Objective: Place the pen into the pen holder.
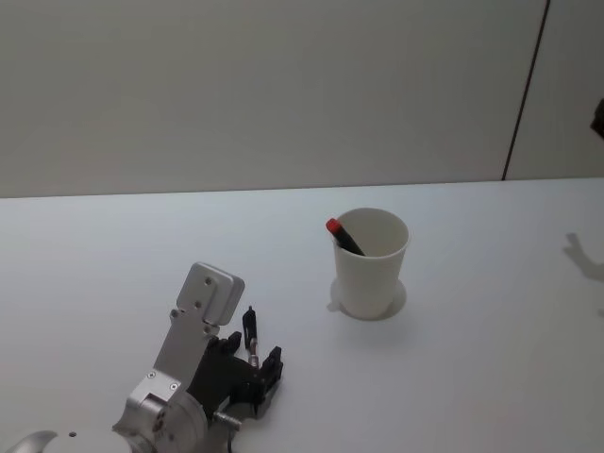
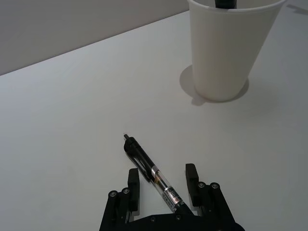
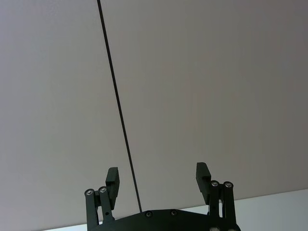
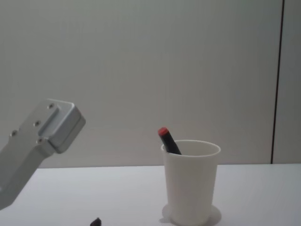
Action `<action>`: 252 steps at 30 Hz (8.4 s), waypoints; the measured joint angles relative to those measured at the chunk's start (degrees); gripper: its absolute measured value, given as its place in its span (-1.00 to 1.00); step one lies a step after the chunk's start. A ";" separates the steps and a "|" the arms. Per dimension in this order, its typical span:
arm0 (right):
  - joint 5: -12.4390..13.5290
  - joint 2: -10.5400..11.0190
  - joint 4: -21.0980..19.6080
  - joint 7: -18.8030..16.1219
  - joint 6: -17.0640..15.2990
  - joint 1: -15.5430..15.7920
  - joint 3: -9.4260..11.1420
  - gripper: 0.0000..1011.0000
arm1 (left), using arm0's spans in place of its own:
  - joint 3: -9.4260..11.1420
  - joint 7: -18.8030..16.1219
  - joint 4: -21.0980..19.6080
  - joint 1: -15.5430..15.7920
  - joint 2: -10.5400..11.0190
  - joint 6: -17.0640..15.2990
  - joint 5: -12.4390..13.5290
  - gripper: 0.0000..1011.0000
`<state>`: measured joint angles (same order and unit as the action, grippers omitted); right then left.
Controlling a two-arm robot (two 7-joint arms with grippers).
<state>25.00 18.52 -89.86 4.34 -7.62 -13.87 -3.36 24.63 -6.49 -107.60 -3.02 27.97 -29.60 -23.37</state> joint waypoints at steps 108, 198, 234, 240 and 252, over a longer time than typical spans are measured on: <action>0.00 0.00 0.00 0.00 0.00 0.00 0.00 0.98 | -2.06 -1.21 -1.73 -3.58 3.42 11.59 0.27 -0.72; 23.03 -6.18 -8.75 -0.64 -12.28 2.20 -2.57 0.98 | -8.29 30.98 5.33 14.37 -1.18 34.81 0.73 -0.72; 39.24 -5.07 -16.25 -8.70 -22.19 4.07 -5.15 0.98 | -8.29 31.13 5.41 14.50 -1.24 34.81 0.72 -0.72; 37.87 -2.86 -16.19 -14.08 -21.19 4.37 -5.02 0.98 | -8.29 31.13 5.41 14.50 -1.24 34.81 0.72 -0.72; 39.36 -1.61 -17.19 -17.88 -21.98 4.44 -5.78 0.98 | -8.29 31.13 5.41 14.50 -1.24 34.81 0.72 -0.72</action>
<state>64.36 16.91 -107.05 -13.54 -29.60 -9.42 -9.15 16.33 24.65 -102.19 11.48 26.73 5.21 -22.65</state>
